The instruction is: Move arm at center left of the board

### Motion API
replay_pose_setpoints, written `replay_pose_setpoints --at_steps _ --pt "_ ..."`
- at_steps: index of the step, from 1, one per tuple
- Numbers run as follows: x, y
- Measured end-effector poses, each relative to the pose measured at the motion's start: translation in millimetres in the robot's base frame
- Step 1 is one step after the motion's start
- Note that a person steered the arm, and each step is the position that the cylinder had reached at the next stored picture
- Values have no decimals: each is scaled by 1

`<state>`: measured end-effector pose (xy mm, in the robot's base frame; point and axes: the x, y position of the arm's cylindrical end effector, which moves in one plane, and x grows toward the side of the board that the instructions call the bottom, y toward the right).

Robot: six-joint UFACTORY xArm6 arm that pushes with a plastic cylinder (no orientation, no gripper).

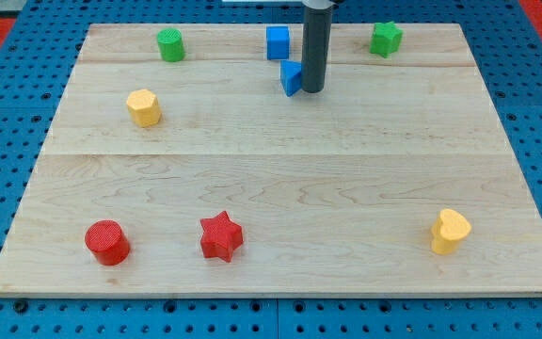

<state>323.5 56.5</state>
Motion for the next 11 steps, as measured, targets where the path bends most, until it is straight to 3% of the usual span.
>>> replay_pose_setpoints --at_steps 3,4,5,6,7,10,11 --pt "0 -56" --pt "46 -61" --pt "122 -123" --pt "132 -245" --pt "102 -293" --pt "96 -307" --pt "42 -289"
